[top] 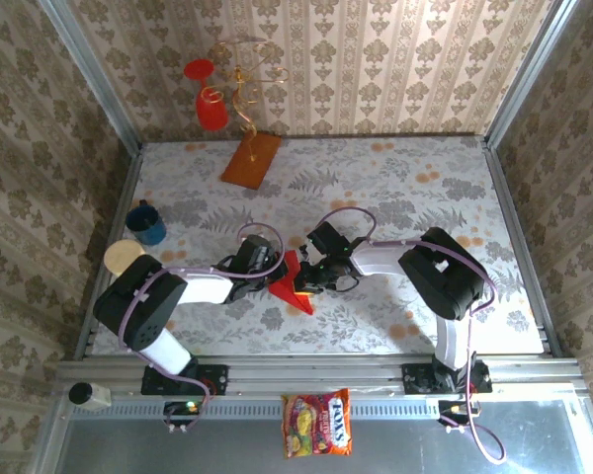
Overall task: Fold a paper plane with a square sheet of paper (pick it up from the middle)
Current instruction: Fourth fold the wing at the center of the table.
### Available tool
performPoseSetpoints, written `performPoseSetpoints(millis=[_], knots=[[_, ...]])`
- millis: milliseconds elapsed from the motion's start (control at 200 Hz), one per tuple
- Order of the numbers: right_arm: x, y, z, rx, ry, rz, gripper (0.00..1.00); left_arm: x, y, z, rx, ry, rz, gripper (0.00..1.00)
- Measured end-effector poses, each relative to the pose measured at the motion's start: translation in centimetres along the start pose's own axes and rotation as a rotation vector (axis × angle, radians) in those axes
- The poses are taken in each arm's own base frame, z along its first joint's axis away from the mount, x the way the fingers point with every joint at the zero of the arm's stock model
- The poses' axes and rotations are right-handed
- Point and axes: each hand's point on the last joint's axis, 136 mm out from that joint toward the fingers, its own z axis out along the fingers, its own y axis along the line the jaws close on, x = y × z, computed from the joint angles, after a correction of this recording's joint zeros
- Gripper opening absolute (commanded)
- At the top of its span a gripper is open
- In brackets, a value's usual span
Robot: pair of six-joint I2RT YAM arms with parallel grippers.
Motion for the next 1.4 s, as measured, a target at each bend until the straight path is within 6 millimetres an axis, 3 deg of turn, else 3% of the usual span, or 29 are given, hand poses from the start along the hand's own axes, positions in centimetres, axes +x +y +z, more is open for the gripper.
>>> performPoseSetpoints(millis=[175, 390, 545, 750, 970, 1400], knots=[[0.1, -0.1, 0.1, -0.011, -0.01, -0.017, 0.0, 0.0, 0.0, -0.8, -0.016, 0.009, 0.041, 0.01], [0.0, -0.1, 0.1, -0.017, -0.018, -0.024, 0.0, -1.4, -3.0, -3.5, 0.065, -0.029, 0.106, 0.01], [0.1, -0.1, 0.1, -0.021, -0.02, -0.025, 0.0, -0.9, -4.0, -4.1, 0.096, -0.023, 0.124, 0.0], [0.0, 0.0, 0.1, -0.024, -0.021, -0.029, 0.0, 0.4, -3.1, -3.1, 0.076, 0.02, 0.128, 0.0], [0.1, -0.2, 0.1, -0.018, -0.018, -0.05, 0.0, 1.8, -0.2, -0.9, -0.019, 0.074, 0.117, 0.0], [0.3, -0.5, 0.1, 0.008, 0.001, -0.143, 0.0, 0.1, 0.7, -0.7, -0.054, 0.05, 0.087, 0.0]])
